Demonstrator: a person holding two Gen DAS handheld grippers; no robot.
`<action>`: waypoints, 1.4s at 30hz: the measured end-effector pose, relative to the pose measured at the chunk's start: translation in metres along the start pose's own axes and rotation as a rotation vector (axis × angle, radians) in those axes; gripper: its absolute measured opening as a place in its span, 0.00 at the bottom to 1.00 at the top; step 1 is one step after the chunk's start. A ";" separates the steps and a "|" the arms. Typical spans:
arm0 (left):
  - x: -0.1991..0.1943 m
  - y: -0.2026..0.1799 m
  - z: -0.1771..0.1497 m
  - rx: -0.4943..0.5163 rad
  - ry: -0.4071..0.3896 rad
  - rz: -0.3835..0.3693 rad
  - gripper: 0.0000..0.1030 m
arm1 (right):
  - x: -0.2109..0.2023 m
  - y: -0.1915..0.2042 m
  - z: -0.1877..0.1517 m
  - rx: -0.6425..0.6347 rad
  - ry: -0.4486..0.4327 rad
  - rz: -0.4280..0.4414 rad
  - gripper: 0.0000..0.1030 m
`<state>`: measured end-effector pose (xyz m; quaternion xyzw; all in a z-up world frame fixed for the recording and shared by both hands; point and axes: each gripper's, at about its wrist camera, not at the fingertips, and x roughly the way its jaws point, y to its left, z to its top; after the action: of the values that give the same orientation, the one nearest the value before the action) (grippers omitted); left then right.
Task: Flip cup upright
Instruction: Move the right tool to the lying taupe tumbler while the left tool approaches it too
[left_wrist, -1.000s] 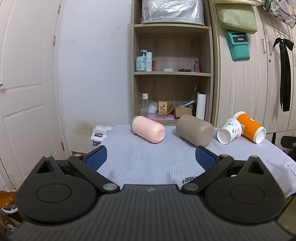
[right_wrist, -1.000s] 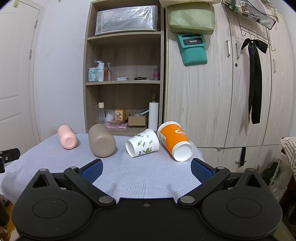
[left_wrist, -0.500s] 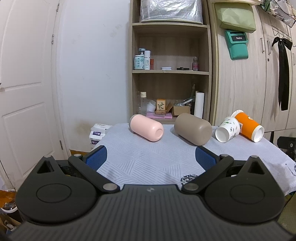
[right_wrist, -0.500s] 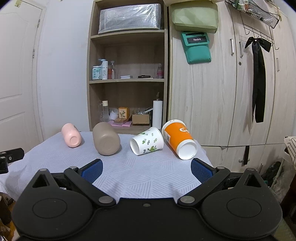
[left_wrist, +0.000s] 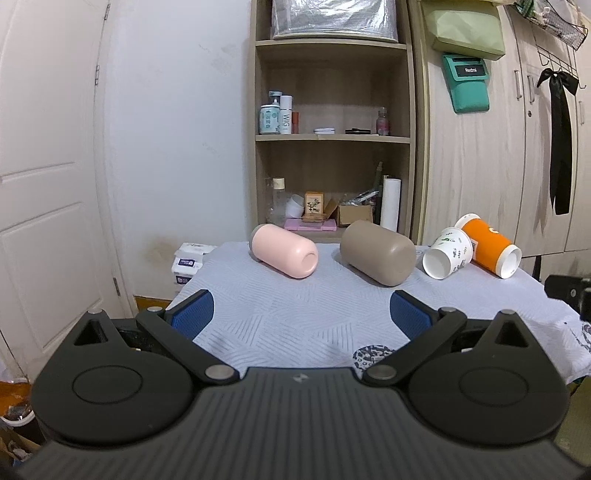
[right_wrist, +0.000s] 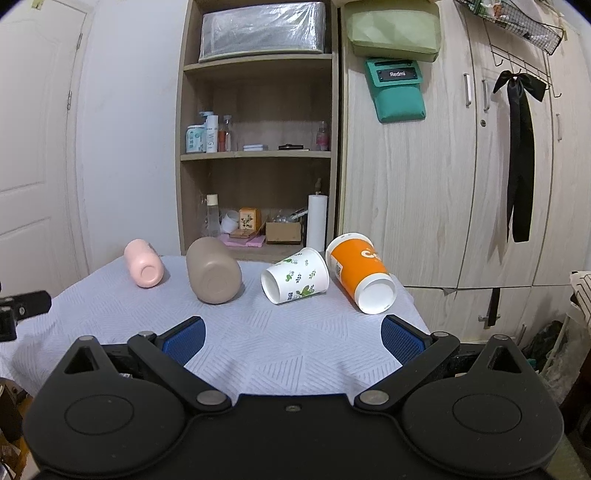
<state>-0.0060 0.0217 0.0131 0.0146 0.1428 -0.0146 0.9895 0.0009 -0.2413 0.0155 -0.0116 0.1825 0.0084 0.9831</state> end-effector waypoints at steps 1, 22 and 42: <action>0.000 -0.001 0.003 0.012 0.002 0.000 1.00 | 0.000 0.001 0.002 -0.006 0.005 0.001 1.00; 0.132 -0.008 0.067 -0.210 0.157 -0.102 1.00 | 0.116 0.043 0.085 -0.340 0.117 0.472 1.00; 0.216 0.017 0.036 -0.548 0.368 -0.191 0.97 | 0.255 0.070 0.082 -0.407 0.420 0.456 0.80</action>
<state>0.2123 0.0325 -0.0133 -0.2626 0.3183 -0.0654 0.9086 0.2665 -0.1663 -0.0009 -0.1675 0.3726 0.2607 0.8747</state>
